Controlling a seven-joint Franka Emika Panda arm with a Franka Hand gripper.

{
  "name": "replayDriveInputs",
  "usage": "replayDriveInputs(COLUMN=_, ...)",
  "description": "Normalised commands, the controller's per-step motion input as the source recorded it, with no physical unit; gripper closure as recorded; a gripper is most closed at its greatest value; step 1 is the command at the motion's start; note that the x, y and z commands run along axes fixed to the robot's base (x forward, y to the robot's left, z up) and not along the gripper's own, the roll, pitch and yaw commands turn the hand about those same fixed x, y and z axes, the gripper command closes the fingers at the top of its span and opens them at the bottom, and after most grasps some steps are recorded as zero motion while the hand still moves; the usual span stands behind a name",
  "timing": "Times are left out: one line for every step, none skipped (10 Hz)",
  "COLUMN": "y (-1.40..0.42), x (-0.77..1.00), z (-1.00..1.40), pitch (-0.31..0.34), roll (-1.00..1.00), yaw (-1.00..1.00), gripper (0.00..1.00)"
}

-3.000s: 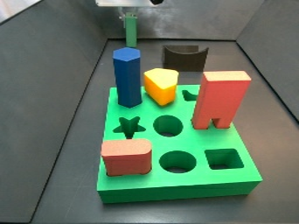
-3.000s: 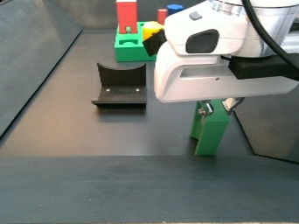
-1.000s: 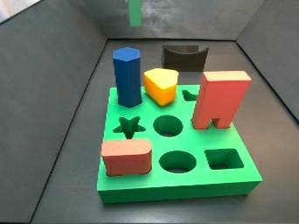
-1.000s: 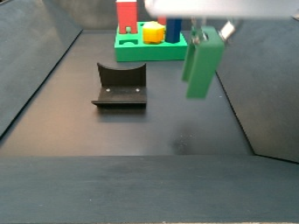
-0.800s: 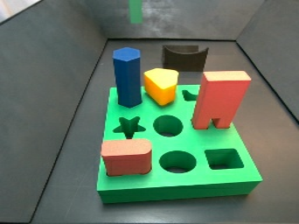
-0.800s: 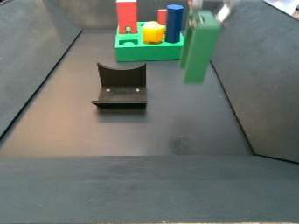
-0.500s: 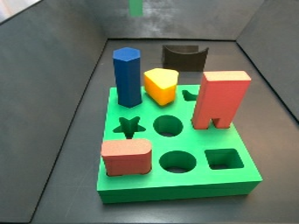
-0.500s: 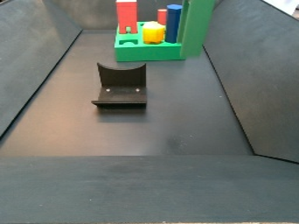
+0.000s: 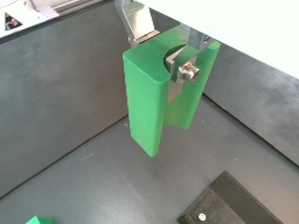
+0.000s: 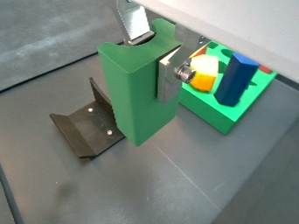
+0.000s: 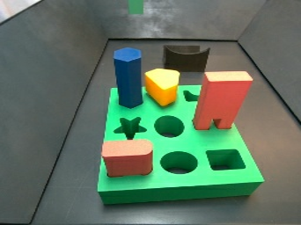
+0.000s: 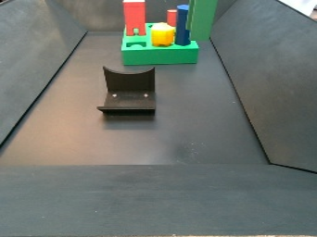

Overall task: Pick up the arch object. Move up. Rotate the arch object. Move to above the board. Insert the arch object.
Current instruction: Rotate the arch object.

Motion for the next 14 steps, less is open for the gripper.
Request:
replayDriveInputs(y=-0.02, x=0.0, z=-0.01, pitch=0.134, roll=0.13, yaw=-0.22, gripper=1.0)
replayDriveInputs(y=0.0, x=0.0, z=0.0, pitch=0.111, roll=0.08, yaw=-0.22, gripper=1.0)
replayDriveInputs(y=0.0, x=0.0, z=-1.0, pitch=0.101, roll=-0.14, yaw=-0.17, gripper=1.0)
replayDriveInputs(y=0.0, x=0.0, z=-1.0, pitch=0.093, roll=-0.14, yaw=-0.13, gripper=1.0)
replayDriveInputs(y=0.0, x=0.02, z=-1.0, pitch=0.02, roll=-0.14, yaw=-0.08, gripper=1.0)
replayDriveInputs(y=0.0, x=0.02, z=-1.0, pitch=-0.038, roll=-0.14, yaw=-0.05, gripper=1.0)
replayDriveInputs(y=0.0, x=0.01, z=-1.0, pitch=-0.066, roll=-0.14, yaw=-0.03, gripper=1.0)
replayDriveInputs(y=0.0, x=0.02, z=-1.0, pitch=-0.075, roll=-0.13, yaw=-0.02, gripper=1.0)
replayDriveInputs(y=0.0, x=0.02, z=-1.0, pitch=-0.073, roll=-0.12, yaw=-0.02, gripper=1.0)
replayDriveInputs(y=0.0, x=0.02, z=-1.0, pitch=-0.065, roll=-0.12, yaw=-0.02, gripper=1.0)
replayDriveInputs(y=0.0, x=0.03, z=-1.0, pitch=-0.064, roll=-0.12, yaw=-0.02, gripper=1.0)
replayDriveInputs(y=0.0, x=0.03, z=-1.0, pitch=-0.063, roll=-0.13, yaw=-0.02, gripper=1.0)
replayDriveInputs(y=0.0, x=0.03, z=-1.0, pitch=-0.07, roll=-0.14, yaw=-0.01, gripper=1.0)
replayDriveInputs(y=0.0, x=0.03, z=-0.93, pitch=-0.074, roll=-0.15, yaw=-0.01, gripper=1.0)
